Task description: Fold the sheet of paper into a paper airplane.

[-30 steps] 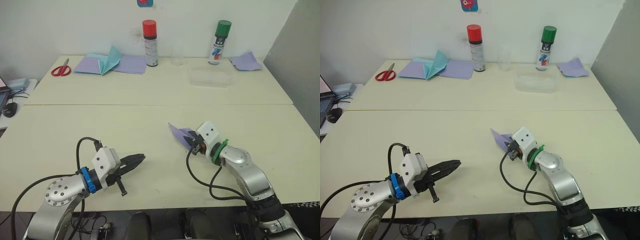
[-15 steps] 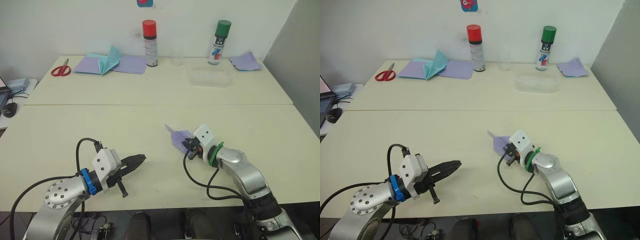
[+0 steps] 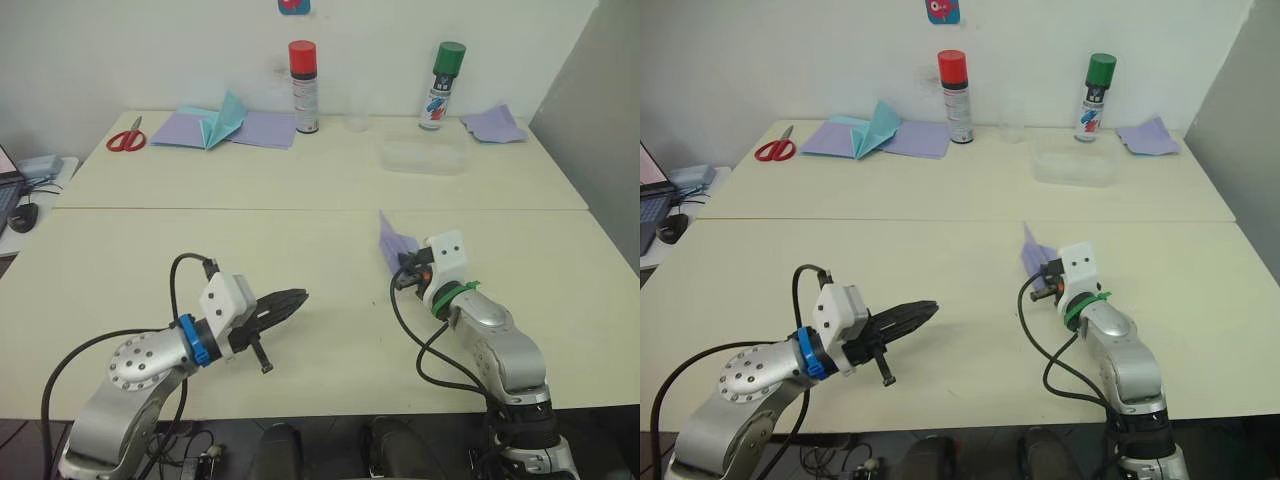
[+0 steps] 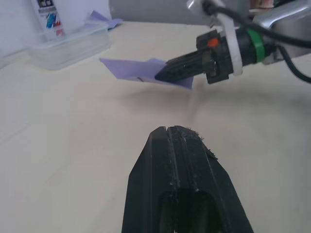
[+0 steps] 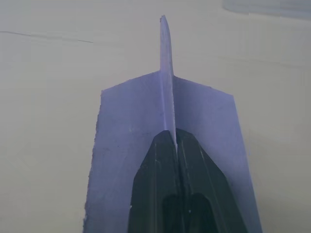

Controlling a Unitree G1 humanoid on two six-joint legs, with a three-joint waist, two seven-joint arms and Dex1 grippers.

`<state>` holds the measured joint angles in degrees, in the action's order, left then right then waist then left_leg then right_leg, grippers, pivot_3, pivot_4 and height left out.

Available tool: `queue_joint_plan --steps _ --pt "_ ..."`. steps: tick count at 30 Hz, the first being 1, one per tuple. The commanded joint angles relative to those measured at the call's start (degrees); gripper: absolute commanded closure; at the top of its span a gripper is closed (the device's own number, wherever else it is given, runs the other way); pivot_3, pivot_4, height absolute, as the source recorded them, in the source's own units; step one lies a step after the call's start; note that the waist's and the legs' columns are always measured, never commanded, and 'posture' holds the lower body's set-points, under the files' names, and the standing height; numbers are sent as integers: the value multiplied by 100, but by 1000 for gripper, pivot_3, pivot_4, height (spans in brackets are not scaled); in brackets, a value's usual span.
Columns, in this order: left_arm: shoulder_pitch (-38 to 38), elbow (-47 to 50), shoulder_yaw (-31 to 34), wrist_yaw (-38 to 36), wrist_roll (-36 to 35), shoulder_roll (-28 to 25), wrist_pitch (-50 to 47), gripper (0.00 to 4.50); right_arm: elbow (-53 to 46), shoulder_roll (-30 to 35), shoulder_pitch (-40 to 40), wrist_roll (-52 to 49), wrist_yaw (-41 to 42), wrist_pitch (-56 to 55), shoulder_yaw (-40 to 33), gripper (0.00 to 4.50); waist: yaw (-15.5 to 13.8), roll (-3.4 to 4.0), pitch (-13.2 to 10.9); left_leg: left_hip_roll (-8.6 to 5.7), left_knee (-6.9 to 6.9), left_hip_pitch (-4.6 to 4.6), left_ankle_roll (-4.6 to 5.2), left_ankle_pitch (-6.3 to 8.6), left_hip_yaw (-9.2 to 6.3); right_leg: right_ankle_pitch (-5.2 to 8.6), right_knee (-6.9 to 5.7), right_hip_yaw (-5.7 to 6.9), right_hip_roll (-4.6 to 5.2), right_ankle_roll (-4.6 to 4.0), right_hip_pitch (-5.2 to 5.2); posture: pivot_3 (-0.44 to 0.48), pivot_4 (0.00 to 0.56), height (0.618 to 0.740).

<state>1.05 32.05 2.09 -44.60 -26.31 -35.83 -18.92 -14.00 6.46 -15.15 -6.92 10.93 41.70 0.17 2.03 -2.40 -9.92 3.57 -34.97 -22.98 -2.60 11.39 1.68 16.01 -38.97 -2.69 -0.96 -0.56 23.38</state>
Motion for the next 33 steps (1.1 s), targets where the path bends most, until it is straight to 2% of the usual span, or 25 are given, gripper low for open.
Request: queue_joint_plan --steps 1,10,14,17,24,27,33 --pt "-293 -143 -19 -117 -44 -57 -30 4500 235 -148 -289 167 -505 92 -150 4488 17 1 0 0 0 0 0 0 1 0 0 0 -1 0 0 0 150 740" --pt "-378 -435 21 -354 46 -128 123 4500 417 -176 -388 165 -585 226 -15 4488 36 0 0 0 4 -7 0 1 -3 2 1 -3 -5 -4 4 0 150 740" --pt "-305 -410 0 -311 114 -70 164 4500 388 -182 -329 139 -553 241 22 3644 36 0 0 2 3 -6 0 0 -3 2 2 -4 -1 -3 3 0 150 740" --pt "-232 -357 12 -287 127 -55 179 4500 327 -109 -307 172 -476 135 119 2472 38 0 0 2 3 -5 0 0 -4 1 1 -4 -1 -3 3 0 150 740" --pt "-126 -241 7 -177 160 3 191 4500 47 131 -188 224 -344 -278 221 51 33 0 0 3 2 -7 0 0 -4 1 1 -5 0 -3 3 0 150 740" --pt "-99 -239 25 -154 179 13 231 4500 -146 206 -161 172 -219 -477 192 51 32 0 0 2 2 -6 0 0 -4 1 1 -4 0 -3 3 0 150 740" --pt "-80 -240 109 -166 147 -11 244 4500 -858 759 -255 -50 368 -380 119 51 29 1 0 2 3 -6 0 0 -5 1 1 -2 0 -3 3 0 150 740"
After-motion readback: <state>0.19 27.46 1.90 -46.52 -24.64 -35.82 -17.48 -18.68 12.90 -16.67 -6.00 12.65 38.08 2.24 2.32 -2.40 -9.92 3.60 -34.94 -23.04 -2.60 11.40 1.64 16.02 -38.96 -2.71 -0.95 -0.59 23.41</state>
